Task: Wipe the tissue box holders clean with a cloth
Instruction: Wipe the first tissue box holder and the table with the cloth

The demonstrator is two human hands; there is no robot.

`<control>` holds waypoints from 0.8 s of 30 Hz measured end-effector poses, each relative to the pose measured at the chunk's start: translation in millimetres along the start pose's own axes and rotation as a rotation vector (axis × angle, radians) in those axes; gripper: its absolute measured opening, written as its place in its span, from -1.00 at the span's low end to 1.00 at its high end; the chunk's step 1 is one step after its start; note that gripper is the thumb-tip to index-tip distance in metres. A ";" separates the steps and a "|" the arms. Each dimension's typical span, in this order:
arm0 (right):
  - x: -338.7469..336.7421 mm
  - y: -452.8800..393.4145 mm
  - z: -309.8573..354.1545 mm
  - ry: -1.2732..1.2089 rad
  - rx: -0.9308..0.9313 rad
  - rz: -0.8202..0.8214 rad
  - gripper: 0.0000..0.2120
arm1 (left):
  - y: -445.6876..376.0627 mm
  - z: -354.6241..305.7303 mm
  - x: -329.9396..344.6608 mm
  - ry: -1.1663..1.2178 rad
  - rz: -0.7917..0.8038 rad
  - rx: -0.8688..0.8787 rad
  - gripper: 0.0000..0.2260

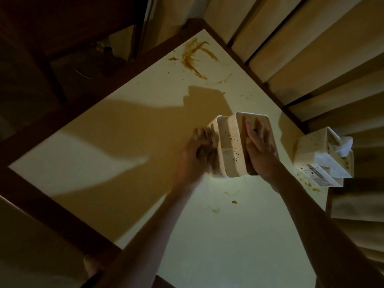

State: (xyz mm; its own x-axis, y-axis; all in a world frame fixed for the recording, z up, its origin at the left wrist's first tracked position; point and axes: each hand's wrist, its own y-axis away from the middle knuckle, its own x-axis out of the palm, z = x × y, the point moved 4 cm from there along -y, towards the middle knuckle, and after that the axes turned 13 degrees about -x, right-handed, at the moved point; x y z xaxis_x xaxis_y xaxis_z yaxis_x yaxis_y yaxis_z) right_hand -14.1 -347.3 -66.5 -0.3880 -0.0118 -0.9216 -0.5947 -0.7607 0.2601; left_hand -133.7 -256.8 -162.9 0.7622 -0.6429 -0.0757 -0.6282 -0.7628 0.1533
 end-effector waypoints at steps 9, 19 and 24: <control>-1.8 1.2 1.2 0.002 -0.002 0.026 -0.54 | 12.0 -11.9 4.8 0.000 -0.058 -0.062 -0.85; -2.9 1.5 2.9 0.016 -0.019 0.010 -0.54 | 63.4 -19.4 11.6 0.094 -0.053 -0.032 -0.84; -3.3 3.3 4.3 0.000 -0.001 0.029 -0.54 | 90.6 -25.4 8.4 0.103 0.006 -0.102 -0.67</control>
State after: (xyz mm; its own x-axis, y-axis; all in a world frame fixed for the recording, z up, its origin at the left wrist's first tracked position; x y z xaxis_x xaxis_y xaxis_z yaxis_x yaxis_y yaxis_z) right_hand -17.8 -347.0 -61.3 -0.4048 -0.0335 -0.9138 -0.5824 -0.7610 0.2859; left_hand -180.3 -329.5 -124.6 0.7738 -0.6329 0.0265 -0.6176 -0.7445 0.2536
